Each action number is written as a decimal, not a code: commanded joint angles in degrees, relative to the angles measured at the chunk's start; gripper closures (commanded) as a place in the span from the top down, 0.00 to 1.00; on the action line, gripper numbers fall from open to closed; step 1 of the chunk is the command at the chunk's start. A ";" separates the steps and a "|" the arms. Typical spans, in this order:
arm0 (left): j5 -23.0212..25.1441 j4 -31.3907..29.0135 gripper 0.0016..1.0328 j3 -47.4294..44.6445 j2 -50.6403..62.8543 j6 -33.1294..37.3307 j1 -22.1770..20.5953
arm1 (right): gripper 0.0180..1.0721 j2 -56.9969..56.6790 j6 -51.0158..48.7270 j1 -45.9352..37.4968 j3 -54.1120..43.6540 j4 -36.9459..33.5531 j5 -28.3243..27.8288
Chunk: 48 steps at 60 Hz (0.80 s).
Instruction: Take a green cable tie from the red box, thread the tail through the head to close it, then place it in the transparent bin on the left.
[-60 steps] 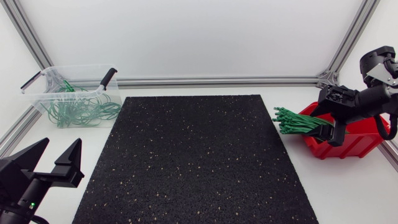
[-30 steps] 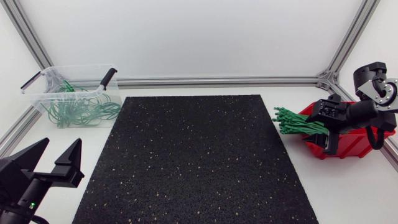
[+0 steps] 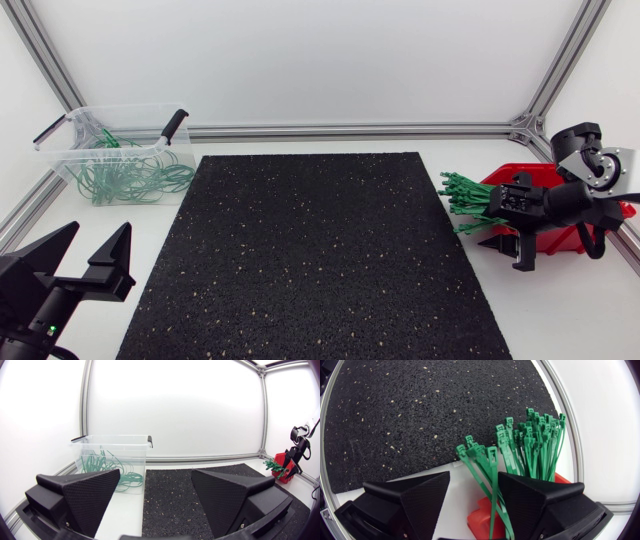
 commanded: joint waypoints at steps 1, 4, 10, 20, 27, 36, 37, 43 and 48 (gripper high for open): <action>0.25 -1.92 0.96 -2.09 0.51 -0.85 -0.33 | 0.56 -2.89 -3.05 -0.02 -2.80 -0.77 0.12; 0.25 -1.92 0.96 -2.09 0.51 -0.85 -0.42 | 0.56 -4.74 -4.11 -0.37 -3.76 -1.65 0.12; 0.25 -1.92 0.96 -2.09 0.51 -0.85 -0.51 | 0.57 -8.52 -5.16 -1.07 -4.99 -2.17 0.03; 0.25 -1.92 0.96 -2.09 0.51 -0.85 -0.68 | 0.57 -11.95 -7.45 -2.65 -4.64 -5.51 0.03; 0.25 -1.92 0.96 -2.09 0.51 -0.94 -0.60 | 0.57 -12.12 -8.41 -3.36 -4.64 -6.04 0.03; 0.25 -1.92 0.96 -2.09 0.51 -0.94 -0.60 | 0.57 -10.45 -8.15 -3.44 -3.59 -5.34 -0.23; 0.25 -1.92 0.96 -2.09 0.51 -0.94 -0.60 | 0.57 -10.10 -7.89 -3.44 -3.24 -5.16 -0.23; 0.25 -1.92 0.96 -2.09 0.51 -0.94 -0.68 | 0.57 -8.43 -5.87 -3.09 -1.65 -4.20 -0.49; 0.25 -1.92 0.96 -2.09 0.51 -0.94 -0.60 | 0.55 -7.90 -4.37 -2.65 -0.86 -3.14 -0.49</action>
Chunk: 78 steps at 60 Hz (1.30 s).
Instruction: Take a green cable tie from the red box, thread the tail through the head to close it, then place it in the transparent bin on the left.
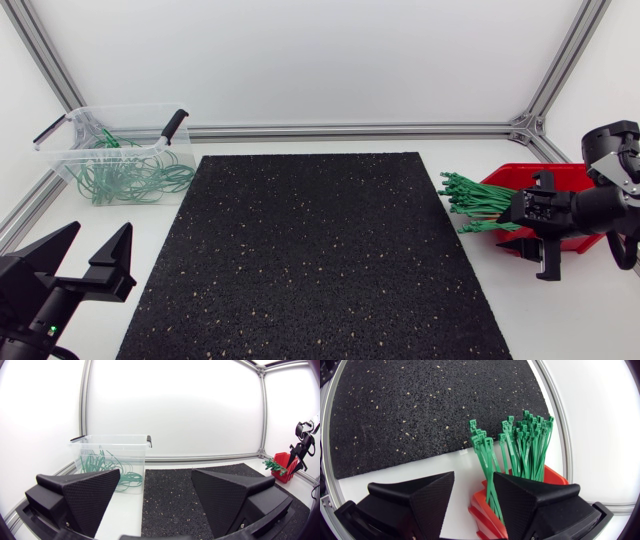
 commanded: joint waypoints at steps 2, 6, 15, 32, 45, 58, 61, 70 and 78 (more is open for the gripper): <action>0.25 -1.92 0.96 -2.00 0.43 -0.94 -0.27 | 0.50 1.52 1.53 0.49 1.94 1.34 -0.45; 0.25 -1.92 0.96 -2.09 0.43 -0.94 -0.27 | 0.43 1.52 2.32 1.11 2.38 1.78 -0.54; 0.25 -1.92 0.96 -2.09 0.43 -0.94 -0.27 | 0.42 2.31 2.85 1.81 3.34 1.78 -0.54; 0.25 -1.92 0.96 -2.09 0.43 -0.94 -0.27 | 0.26 3.63 3.73 2.78 2.38 5.03 -0.36; 0.25 -1.92 0.96 -2.09 0.43 -0.94 -0.18 | 0.22 4.68 3.90 3.04 1.58 7.32 0.78; 0.25 -1.92 0.96 -2.09 0.43 -0.94 -0.18 | 0.19 5.56 3.47 3.04 1.41 7.67 2.54; 0.25 -1.92 0.96 -2.09 0.43 -0.94 -0.18 | 0.19 5.82 3.38 3.04 1.32 7.85 2.63; 0.25 -2.01 0.96 -2.09 0.43 -0.94 -0.09 | 0.15 6.26 3.64 3.04 1.32 8.55 3.42; 0.25 -2.01 0.96 -2.00 0.43 -0.94 -0.09 | 0.06 6.53 4.61 3.04 1.14 10.22 4.03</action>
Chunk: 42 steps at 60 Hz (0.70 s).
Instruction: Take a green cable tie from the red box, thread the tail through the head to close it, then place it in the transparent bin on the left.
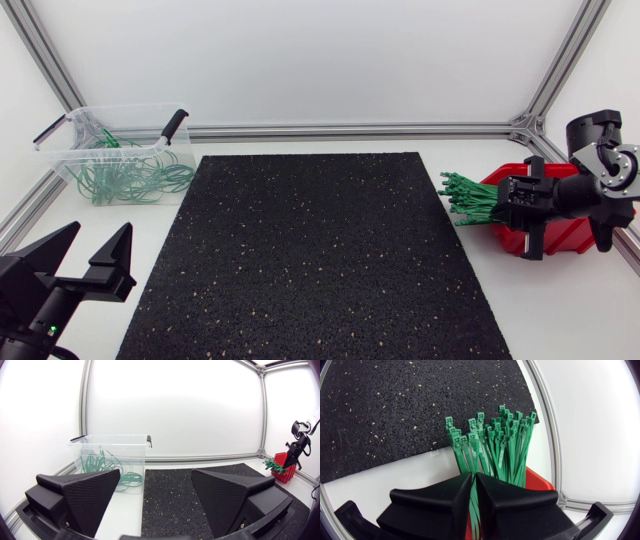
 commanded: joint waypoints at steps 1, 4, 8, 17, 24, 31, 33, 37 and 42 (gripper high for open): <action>0.25 -2.01 0.96 -2.00 0.43 -0.94 -0.09 | 0.06 1.26 0.94 0.38 -1.13 0.97 0.80; 0.25 -2.01 0.96 -2.00 0.43 -0.94 -0.09 | 0.06 1.26 1.11 0.38 -1.13 1.06 0.89; 0.25 -2.01 0.96 -2.00 0.43 -0.94 -0.09 | 0.05 0.47 1.11 0.38 -1.22 0.89 0.80; 0.25 -2.01 0.96 -2.00 0.43 -0.94 -0.09 | 0.06 -1.90 1.46 0.38 -0.34 -0.70 0.89; 0.25 -2.01 0.96 -2.00 0.43 -0.94 -0.09 | 0.05 -4.54 1.29 0.38 0.45 -3.16 0.97; 0.25 -2.01 0.96 -2.00 0.43 -0.94 -0.09 | 0.06 -7.71 1.38 0.55 1.68 -5.88 0.89; 0.25 -2.01 0.96 -2.00 0.43 -0.94 -0.09 | 0.06 -8.67 1.99 0.82 2.12 -5.88 0.80; 0.25 -2.01 0.96 -2.00 0.43 -0.94 -0.09 | 0.06 -11.22 3.48 1.61 3.27 -6.15 0.18; 0.25 -2.01 0.96 -2.00 0.43 -0.94 -0.18 | 0.06 -14.12 6.21 2.57 5.20 -6.94 -0.61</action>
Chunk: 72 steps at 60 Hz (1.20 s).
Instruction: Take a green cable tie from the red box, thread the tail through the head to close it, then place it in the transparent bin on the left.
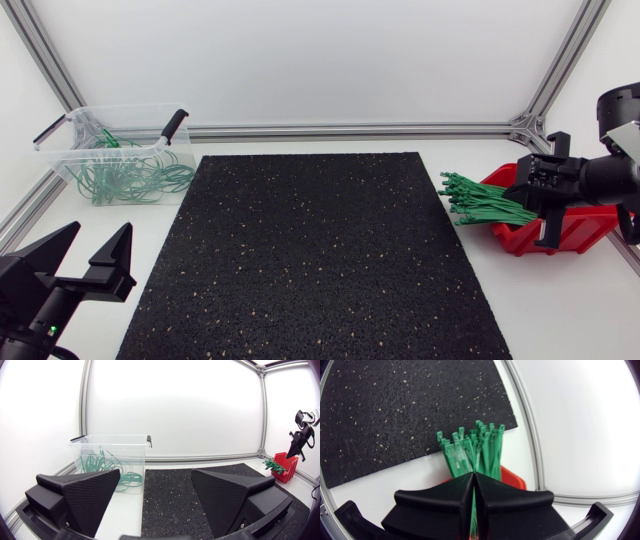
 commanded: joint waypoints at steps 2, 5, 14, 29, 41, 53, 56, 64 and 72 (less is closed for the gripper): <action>0.25 -2.01 0.96 -2.00 0.43 -0.94 -0.18 | 0.06 -4.01 4.05 1.48 4.29 -2.22 -0.83; 0.25 -2.01 0.96 -2.09 0.43 -0.94 -0.18 | 0.06 -5.59 5.99 2.27 5.43 -2.84 -0.83; 0.25 -2.01 0.96 -2.00 0.51 -0.94 -0.27 | 0.06 -11.65 8.10 6.67 7.01 -5.91 -0.12; 0.25 -2.01 0.96 -2.00 0.51 -0.94 -0.36 | 0.05 -19.74 17.94 21.26 9.74 -10.22 9.72; 0.25 -2.01 0.96 -2.00 0.87 -0.94 -0.09 | 0.05 -22.99 26.20 39.36 6.75 -10.83 25.98; 0.25 -2.01 0.96 -2.00 1.39 -0.94 -0.18 | 0.05 -21.58 38.68 50.17 8.51 -14.97 30.37; 0.25 -2.01 0.96 -2.00 1.57 -0.94 -0.18 | 0.05 -20.09 43.52 51.32 9.91 -17.16 30.20; 0.25 -2.01 0.96 -2.00 1.83 -0.94 -0.27 | 0.05 -16.75 51.78 56.77 12.11 -22.61 26.07; 0.25 -2.01 0.96 -2.00 1.83 -0.94 -0.27 | 0.05 -11.83 58.10 55.18 15.10 -24.72 16.31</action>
